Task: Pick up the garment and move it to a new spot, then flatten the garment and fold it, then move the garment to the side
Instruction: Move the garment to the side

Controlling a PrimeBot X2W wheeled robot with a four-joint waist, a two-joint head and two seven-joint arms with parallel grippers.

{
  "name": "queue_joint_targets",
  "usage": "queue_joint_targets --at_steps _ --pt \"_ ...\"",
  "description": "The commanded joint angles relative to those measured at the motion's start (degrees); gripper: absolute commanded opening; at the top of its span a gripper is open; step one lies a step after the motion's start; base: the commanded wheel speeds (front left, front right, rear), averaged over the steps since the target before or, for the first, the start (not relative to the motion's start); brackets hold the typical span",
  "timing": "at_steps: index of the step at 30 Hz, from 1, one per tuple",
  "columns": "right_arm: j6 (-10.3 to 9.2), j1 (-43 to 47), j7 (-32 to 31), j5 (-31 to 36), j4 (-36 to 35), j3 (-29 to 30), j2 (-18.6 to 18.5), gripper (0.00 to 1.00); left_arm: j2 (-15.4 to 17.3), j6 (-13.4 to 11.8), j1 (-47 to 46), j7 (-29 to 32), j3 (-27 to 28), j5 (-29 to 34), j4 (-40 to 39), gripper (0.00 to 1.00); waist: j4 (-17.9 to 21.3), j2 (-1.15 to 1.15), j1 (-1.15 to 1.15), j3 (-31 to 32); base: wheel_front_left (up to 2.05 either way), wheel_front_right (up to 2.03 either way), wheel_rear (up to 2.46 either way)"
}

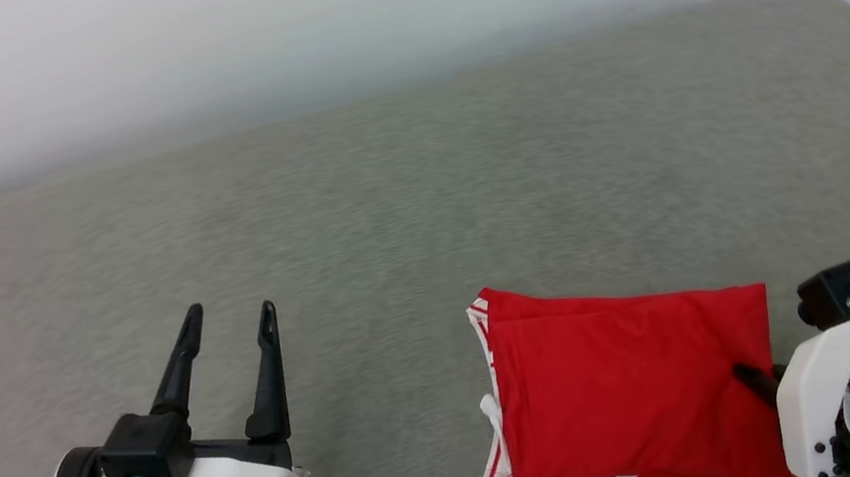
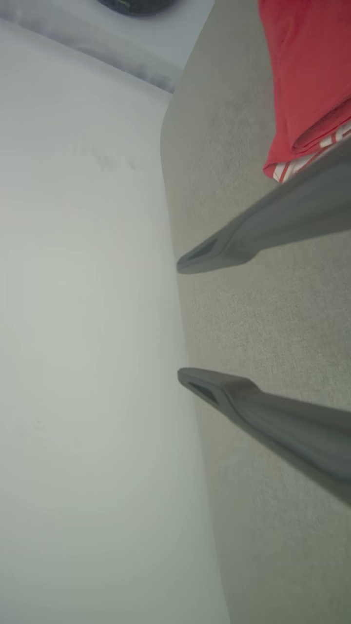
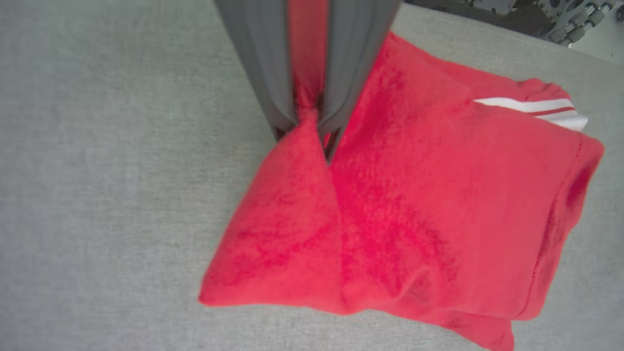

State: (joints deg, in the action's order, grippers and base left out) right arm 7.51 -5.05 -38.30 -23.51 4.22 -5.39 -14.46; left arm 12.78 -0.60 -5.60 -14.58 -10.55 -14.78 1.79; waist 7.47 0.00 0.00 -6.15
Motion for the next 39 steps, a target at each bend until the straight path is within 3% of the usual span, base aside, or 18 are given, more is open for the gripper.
queue_joint_targets --at_steps 1,8,15,23,33,37,38,39 --pt "-0.05 -1.5 0.3 0.2 0.2 0.4 -0.3 0.0 0.4 -0.2 -0.4 0.1 0.0 0.2 -0.6 1.0 5.7 0.0 0.0 -1.5 0.0 0.0 0.0" --pt "-0.04 -6.1 2.4 -0.4 3.5 0.7 -0.8 0.0 1.5 -0.1 -1.8 1.7 -0.4 0.6 -3.1 1.0 14.4 0.0 0.0 -5.7 0.0 0.0 0.0" --pt "-0.04 -15.1 7.9 0.1 10.4 1.8 -0.8 0.0 3.5 1.0 -6.0 4.6 -1.3 1.7 -6.5 1.0 18.5 0.0 0.0 -13.3 0.0 0.0 0.0" --pt "-0.05 -26.5 13.7 2.8 19.7 6.4 -4.4 0.0 4.9 2.2 -12.1 7.2 -2.9 3.5 -9.3 1.0 17.6 0.0 0.0 -21.4 0.0 0.0 0.0" --pt "-0.06 -36.4 20.2 7.3 27.5 18.0 -10.7 0.0 5.7 3.1 -17.6 9.1 -5.0 5.3 -14.4 1.0 14.3 0.0 0.0 -27.9 0.0 0.0 0.0" --pt "-0.06 -37.8 22.2 8.6 30.2 20.8 -10.3 0.0 5.8 3.3 -18.6 9.4 -5.4 5.5 -15.5 1.0 13.4 0.0 0.0 -29.1 0.0 0.0 0.0" --pt "-0.06 -37.9 22.8 8.9 31.1 21.2 -9.8 0.02 5.8 3.3 -18.6 9.4 -5.5 5.5 -15.7 1.0 13.3 0.0 0.0 -29.3 0.0 0.0 0.0" --pt "-0.06 -37.9 23.2 9.5 32.0 21.6 -9.6 0.26 5.8 3.2 -18.6 9.3 -5.6 5.4 -15.8 1.0 13.1 0.0 0.0 -29.4 0.0 0.0 0.0"
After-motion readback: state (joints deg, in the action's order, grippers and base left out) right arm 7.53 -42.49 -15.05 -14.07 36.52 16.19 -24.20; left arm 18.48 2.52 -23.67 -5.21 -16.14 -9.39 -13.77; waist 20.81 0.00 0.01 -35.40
